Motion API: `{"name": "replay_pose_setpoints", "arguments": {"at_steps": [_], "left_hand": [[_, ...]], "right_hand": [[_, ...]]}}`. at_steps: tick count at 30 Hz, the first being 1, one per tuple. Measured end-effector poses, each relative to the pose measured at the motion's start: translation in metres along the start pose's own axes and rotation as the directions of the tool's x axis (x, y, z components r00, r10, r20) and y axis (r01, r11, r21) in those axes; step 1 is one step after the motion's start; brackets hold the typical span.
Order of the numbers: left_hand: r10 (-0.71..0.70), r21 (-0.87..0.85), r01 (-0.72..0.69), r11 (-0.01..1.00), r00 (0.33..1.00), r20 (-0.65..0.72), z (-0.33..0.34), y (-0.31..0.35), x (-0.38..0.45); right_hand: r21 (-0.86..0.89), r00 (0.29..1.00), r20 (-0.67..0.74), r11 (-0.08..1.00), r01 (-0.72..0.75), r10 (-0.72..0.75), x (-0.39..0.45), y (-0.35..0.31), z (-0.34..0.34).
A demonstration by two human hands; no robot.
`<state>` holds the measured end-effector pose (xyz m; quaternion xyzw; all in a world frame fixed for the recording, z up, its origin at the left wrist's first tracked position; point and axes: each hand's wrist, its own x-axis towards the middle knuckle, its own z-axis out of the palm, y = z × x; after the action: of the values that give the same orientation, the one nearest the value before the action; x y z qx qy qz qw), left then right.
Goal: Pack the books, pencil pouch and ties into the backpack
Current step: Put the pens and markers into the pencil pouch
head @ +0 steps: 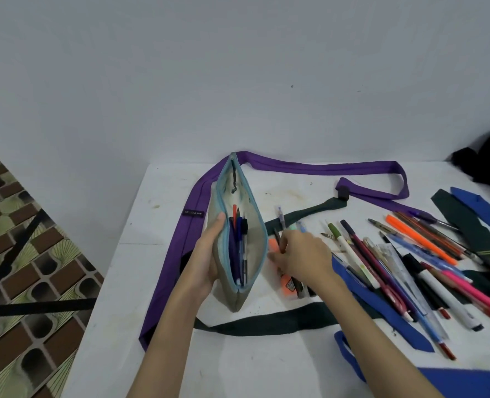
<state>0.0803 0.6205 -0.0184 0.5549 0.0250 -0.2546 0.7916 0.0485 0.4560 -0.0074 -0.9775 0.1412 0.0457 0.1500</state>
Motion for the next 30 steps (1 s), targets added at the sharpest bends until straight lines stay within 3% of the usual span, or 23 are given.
{"name": "replay_pose_setpoints", "arguments": {"at_steps": [7, 9, 11, 13, 15, 17, 19, 21, 24, 26, 28, 30], "left_hand": [[-0.033, -0.051, 0.033, 0.998, 0.999, -0.009, 0.000, 0.000, 0.001], [-0.021, -0.067, 0.019, 0.998, 1.000, -0.018, 0.000, 0.000, 0.001], [-0.013, -0.067, 0.012, 0.998, 1.000, -0.021, 0.000, 0.000, 0.002], [-0.013, -0.072, 0.011, 0.997, 1.000, -0.027, 0.000, 0.000, 0.002], [-0.011, -0.078, 0.009, 0.997, 1.000, -0.024, 0.001, 0.000, 0.001], [-0.001, -0.072, -0.001, 0.997, 1.000, -0.019, 0.002, -0.001, 0.001], [0.008, -0.071, -0.010, 0.997, 1.000, -0.025, 0.005, -0.002, 0.001], [0.019, -0.072, -0.020, 0.997, 1.000, -0.020, 0.009, -0.002, 0.001], [0.037, -0.067, -0.036, 0.997, 0.999, 0.018, 0.014, -0.001, -0.001], [0.047, -0.069, -0.045, 0.997, 0.998, 0.030, 0.016, 0.000, -0.003], [0.046, -0.059, -0.044, 0.997, 0.999, 0.030, 0.015, -0.001, -0.002], [0.042, -0.054, -0.041, 0.998, 0.999, 0.013, 0.012, -0.003, 0.000]], "right_hand": [[-0.132, 0.999, -0.053, 0.991, -0.019, 0.012, 0.002, -0.011, 0.002], [-0.043, 0.999, -0.022, 0.999, -0.028, 0.027, 0.003, -0.011, -0.003], [0.215, 0.998, -0.037, 0.976, -0.034, 0.042, 0.001, -0.009, -0.014], [0.511, 0.982, -0.174, 0.859, 0.022, 0.078, -0.003, -0.009, -0.035], [0.696, 0.906, -0.396, 0.692, 0.191, 0.149, -0.008, -0.013, -0.061], [0.789, 0.819, -0.526, 0.491, 0.370, 0.228, -0.015, -0.021, -0.085], [0.816, 0.801, -0.549, 0.360, 0.452, 0.240, -0.023, -0.031, -0.095], [0.809, 0.834, -0.525, 0.408, 0.424, 0.173, -0.028, -0.040, -0.092], [0.682, 0.934, -0.356, 0.685, 0.257, 0.005, -0.030, -0.048, -0.076], [0.578, 0.973, -0.217, 0.792, 0.194, -0.080, -0.030, -0.050, -0.067], [0.536, 0.978, -0.173, 0.821, 0.196, -0.120, -0.029, -0.050, -0.064], [0.587, 0.968, -0.234, 0.780, 0.217, -0.093, -0.027, -0.048, -0.068]]}}
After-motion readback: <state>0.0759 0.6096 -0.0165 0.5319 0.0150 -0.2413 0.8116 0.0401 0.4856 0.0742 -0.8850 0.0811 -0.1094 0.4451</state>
